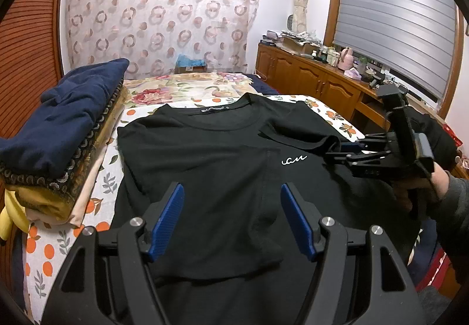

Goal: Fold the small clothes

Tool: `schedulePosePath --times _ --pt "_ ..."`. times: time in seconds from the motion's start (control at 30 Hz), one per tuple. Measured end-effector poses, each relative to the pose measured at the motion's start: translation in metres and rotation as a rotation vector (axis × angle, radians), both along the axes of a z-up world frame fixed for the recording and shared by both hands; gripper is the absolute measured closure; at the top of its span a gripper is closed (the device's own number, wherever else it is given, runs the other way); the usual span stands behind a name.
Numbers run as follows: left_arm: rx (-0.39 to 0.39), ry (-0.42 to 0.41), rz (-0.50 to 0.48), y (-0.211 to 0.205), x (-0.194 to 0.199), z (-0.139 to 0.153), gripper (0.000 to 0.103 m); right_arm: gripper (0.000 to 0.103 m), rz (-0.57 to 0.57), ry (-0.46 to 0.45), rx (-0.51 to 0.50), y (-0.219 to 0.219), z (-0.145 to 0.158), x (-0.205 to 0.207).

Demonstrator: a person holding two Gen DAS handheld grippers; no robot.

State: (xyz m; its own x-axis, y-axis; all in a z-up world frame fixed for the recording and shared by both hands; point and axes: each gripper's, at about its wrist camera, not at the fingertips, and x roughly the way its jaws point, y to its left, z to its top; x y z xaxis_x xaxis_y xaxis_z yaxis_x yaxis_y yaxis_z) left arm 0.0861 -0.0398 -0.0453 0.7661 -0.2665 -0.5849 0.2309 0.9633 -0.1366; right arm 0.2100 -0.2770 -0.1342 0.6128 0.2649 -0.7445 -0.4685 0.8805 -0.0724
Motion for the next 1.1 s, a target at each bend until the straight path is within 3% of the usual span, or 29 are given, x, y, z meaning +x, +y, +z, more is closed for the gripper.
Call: schedulePosePath --times 0.03,0.07,0.23,0.33,0.4,0.53,0.67,0.87,1.1 --pt "0.0 0.0 0.002 0.001 0.0 0.0 0.034 0.093 -0.001 -0.008 -0.002 0.0 -0.001 0.001" --pt "0.0 0.001 0.004 0.001 0.0 0.0 0.034 0.098 0.0 -0.019 -0.001 -0.001 0.001 0.001" --pt "0.001 -0.004 0.011 0.004 -0.001 0.001 0.034 0.1 0.089 -0.005 0.051 -0.007 0.017 -0.02" --pt "-0.002 -0.007 0.012 0.004 -0.001 0.002 0.034 0.1 0.165 -0.006 0.023 -0.003 0.022 -0.044" --pt "-0.002 -0.005 0.013 0.003 0.0 0.001 0.035 0.096 0.205 0.009 -0.008 0.0 0.02 -0.053" --pt "0.009 -0.001 0.01 0.001 0.002 0.001 0.034 0.069 0.214 0.034 0.003 -0.004 0.019 -0.056" --pt "0.033 0.005 0.007 0.0 0.006 -0.001 0.034 0.064 0.176 0.003 0.067 -0.02 0.028 -0.049" --pt "0.084 0.012 0.008 0.014 0.032 0.003 0.034 0.05 0.074 -0.027 0.05 -0.041 0.03 -0.003" --pt "0.193 0.084 0.074 0.042 0.08 -0.001 0.035 0.05 -0.046 -0.008 0.017 -0.059 0.013 0.061"
